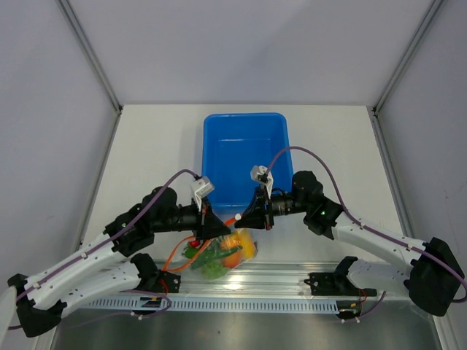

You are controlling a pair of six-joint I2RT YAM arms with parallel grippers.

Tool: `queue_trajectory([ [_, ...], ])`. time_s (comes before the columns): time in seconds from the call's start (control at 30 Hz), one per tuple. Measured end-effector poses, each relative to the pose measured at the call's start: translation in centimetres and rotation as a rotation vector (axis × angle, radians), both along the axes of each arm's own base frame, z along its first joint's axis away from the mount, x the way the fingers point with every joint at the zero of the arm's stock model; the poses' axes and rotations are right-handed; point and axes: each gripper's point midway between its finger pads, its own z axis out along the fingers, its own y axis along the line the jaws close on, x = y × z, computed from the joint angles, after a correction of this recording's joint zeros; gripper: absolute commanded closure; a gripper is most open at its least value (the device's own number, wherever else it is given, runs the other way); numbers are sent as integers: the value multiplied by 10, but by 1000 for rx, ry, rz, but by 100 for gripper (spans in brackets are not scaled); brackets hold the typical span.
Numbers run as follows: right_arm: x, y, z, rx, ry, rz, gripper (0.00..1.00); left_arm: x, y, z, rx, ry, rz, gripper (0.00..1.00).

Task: Place the food in the zip-top bag and seal the zipper
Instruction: Zip the zipper food storage bag at the center of the board.

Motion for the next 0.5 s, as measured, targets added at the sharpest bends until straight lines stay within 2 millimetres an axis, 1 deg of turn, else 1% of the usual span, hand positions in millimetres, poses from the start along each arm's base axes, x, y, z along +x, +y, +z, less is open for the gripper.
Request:
queue_trajectory([
  [0.03,0,0,0,1,0,0,100,0,0,0,0,-6,-2,82],
  [0.07,0,0,0,0,1,0,100,0,0,1,-2,-11,-2,68],
  [0.13,0,0,-1,-2,4,-1,100,0,1,5,-14,-31,-5,57],
  [0.17,0,0,-1,-4,6,-1,100,1,1,7,-22,-40,-5,46],
  [0.27,0,0,-2,-7,9,-1,100,1,1,15,-47,-63,1,39],
  [0.33,-1,0,-2,-8,13,-1,100,4,1,20,-60,-76,14,38],
  [0.5,-3,0,-2,-11,25,5,100,11,-7,29,-74,-87,19,46],
])
